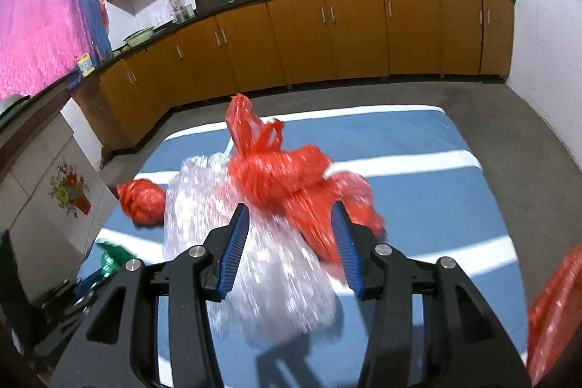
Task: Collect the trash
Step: 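Grasp the green bag with the left tool while the right tool grasps the orange-red bag, then carry both bags over the wastebasket and open both tools to release them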
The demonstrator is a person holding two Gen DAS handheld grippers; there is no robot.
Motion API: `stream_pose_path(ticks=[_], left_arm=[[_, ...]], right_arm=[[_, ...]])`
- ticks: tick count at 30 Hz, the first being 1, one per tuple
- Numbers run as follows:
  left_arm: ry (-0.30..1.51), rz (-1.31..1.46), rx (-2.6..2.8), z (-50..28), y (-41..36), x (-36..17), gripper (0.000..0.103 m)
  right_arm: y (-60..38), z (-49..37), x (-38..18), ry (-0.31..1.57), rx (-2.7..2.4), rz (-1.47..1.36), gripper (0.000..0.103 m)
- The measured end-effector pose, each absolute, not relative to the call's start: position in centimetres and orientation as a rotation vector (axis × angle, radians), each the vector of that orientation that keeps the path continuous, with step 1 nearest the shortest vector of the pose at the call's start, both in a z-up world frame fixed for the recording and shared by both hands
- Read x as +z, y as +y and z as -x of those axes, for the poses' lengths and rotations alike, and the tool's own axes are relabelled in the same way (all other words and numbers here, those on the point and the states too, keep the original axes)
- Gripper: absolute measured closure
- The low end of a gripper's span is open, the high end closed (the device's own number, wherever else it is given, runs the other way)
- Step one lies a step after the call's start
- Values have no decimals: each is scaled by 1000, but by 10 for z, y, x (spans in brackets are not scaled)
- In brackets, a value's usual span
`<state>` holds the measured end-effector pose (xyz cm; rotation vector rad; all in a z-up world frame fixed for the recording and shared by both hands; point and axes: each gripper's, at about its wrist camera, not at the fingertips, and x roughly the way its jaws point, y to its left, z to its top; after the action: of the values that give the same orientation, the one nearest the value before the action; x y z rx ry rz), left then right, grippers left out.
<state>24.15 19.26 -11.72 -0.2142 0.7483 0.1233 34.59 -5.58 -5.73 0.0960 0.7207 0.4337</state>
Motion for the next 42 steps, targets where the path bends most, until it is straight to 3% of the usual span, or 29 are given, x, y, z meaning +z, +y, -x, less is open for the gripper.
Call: stream_pose_path(ticks=[3,5,13,15,18,20,42], left_arm=[[740,227,136,-243,199,-115,79],[738,233,143,-244,203,-114,79],[738,238,141,-249,204,-115,79],[739,238,138,-249,202,-116,79],[740,238,131,-250,199,-117,78],[739,236,128,-250,198,-117,79],[661,206,22,-231,152,-71,79]], right_arm=[[-40,-361,-59,721,452,-65,50],[-34,-368,-60,715,461,-63,34],[-26,-390,-82,801,445,-3,33],[-27,-390,-89,829,444,11,52],[-32,-388,-94,856,444,15,70],[-38,-384,-93,857,450,-6,77],[-131,-307,-52,766,397,-144,78]])
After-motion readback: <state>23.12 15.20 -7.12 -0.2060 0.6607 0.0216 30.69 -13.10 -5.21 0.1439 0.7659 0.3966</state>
